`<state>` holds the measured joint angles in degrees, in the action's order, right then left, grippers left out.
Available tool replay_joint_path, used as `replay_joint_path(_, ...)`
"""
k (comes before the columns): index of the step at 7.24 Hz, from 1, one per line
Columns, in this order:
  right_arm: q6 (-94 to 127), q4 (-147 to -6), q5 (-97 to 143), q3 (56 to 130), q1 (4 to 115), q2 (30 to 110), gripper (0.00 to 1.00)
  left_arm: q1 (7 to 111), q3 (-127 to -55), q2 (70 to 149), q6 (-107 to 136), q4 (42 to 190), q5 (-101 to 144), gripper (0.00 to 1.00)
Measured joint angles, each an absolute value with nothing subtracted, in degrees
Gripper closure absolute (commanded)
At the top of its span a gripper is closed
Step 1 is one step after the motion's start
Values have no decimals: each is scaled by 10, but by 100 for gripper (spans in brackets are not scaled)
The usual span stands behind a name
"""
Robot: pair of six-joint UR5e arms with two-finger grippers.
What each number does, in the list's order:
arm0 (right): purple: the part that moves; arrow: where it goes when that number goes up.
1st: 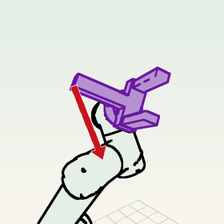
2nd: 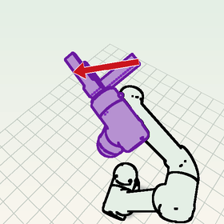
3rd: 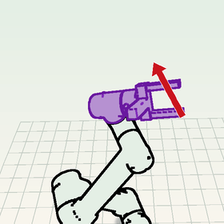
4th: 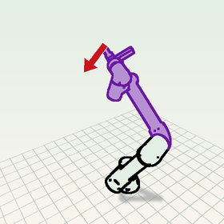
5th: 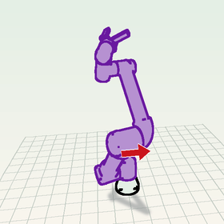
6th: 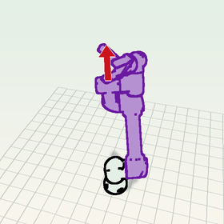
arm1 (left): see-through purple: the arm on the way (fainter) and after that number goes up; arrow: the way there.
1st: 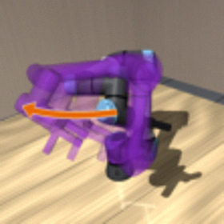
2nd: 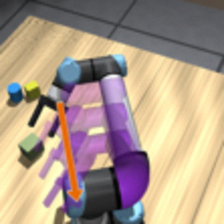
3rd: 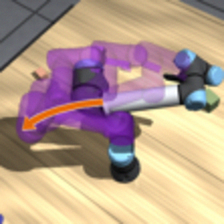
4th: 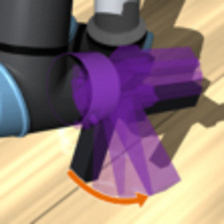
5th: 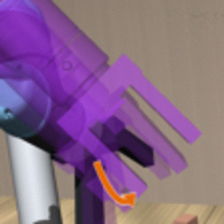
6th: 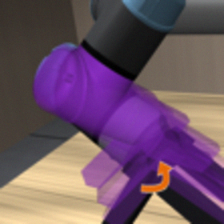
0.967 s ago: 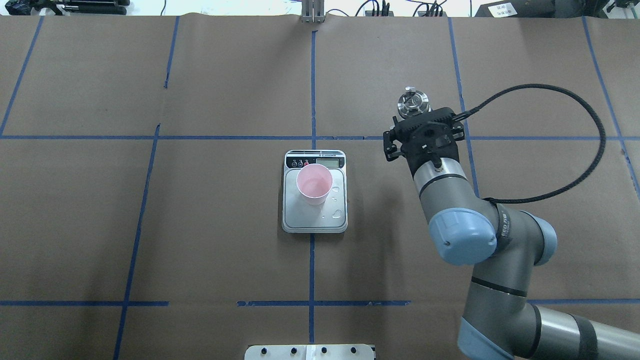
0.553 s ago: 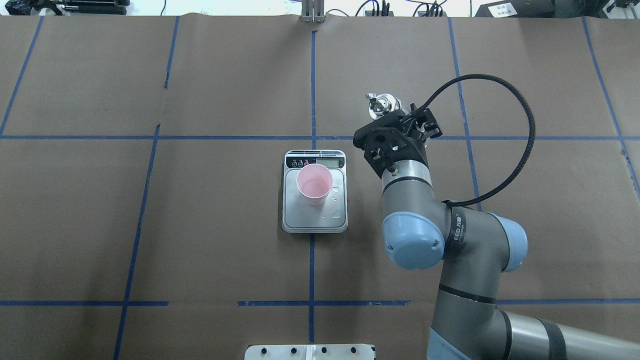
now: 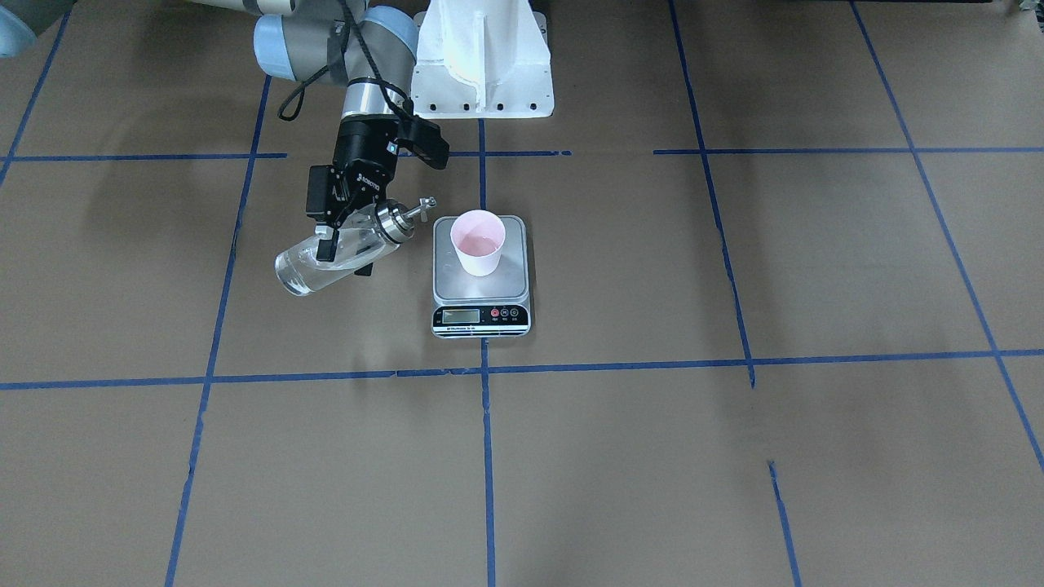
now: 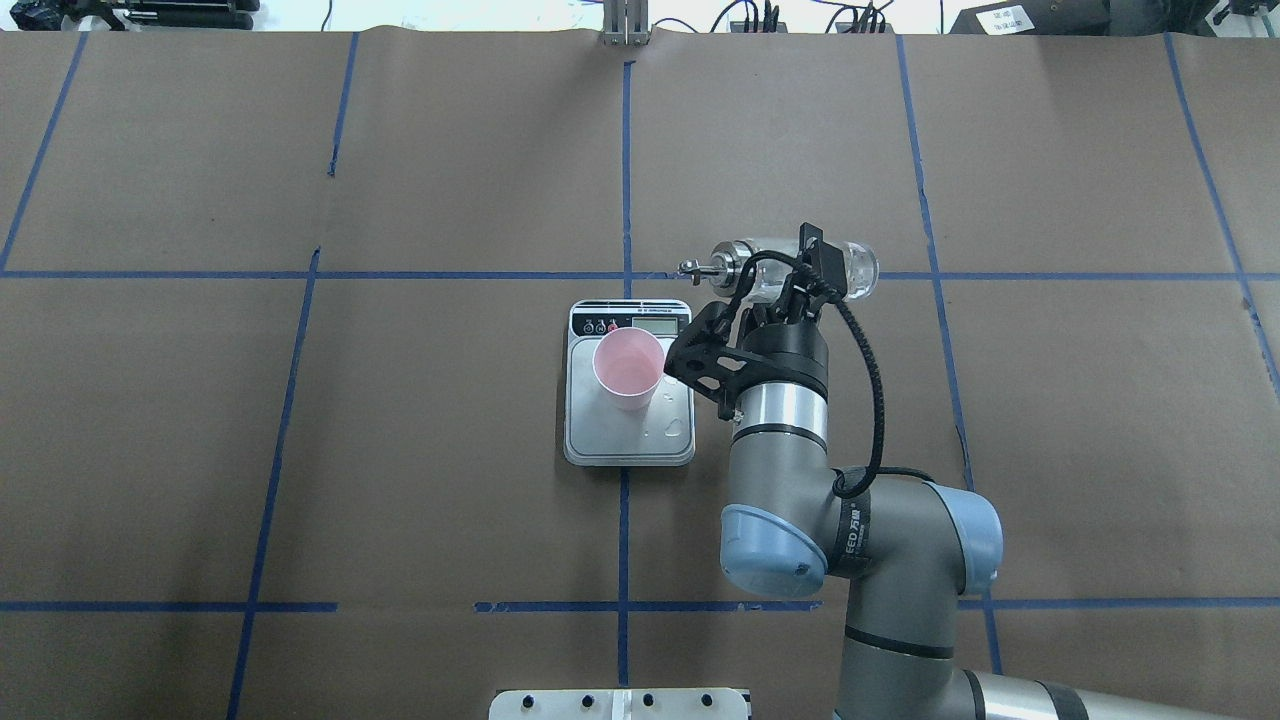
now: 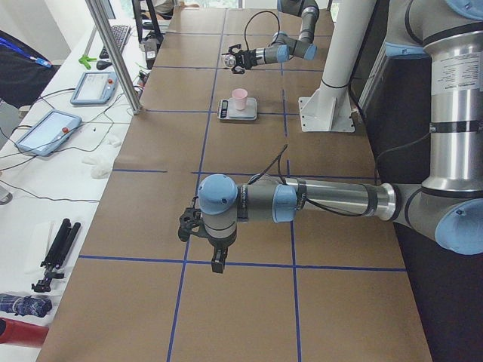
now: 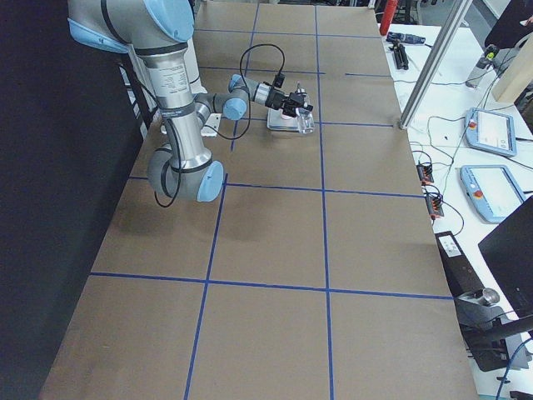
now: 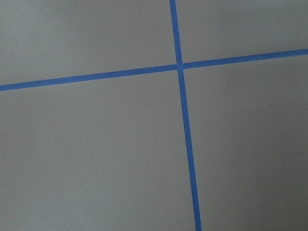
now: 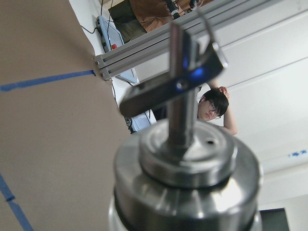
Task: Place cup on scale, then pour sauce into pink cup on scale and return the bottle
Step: 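Tilt the bottle spout down over the pink cup with the right gripper, then hold the bottle tilted over the cup to pour sauce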
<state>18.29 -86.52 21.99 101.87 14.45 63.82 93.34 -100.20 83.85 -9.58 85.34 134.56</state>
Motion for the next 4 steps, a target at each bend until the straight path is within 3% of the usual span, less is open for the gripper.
replay_joint_path(4, -5, -868, 130, 983, 140, 630, 100, 933, -1002, 839, -96, 853, 1346, 0)
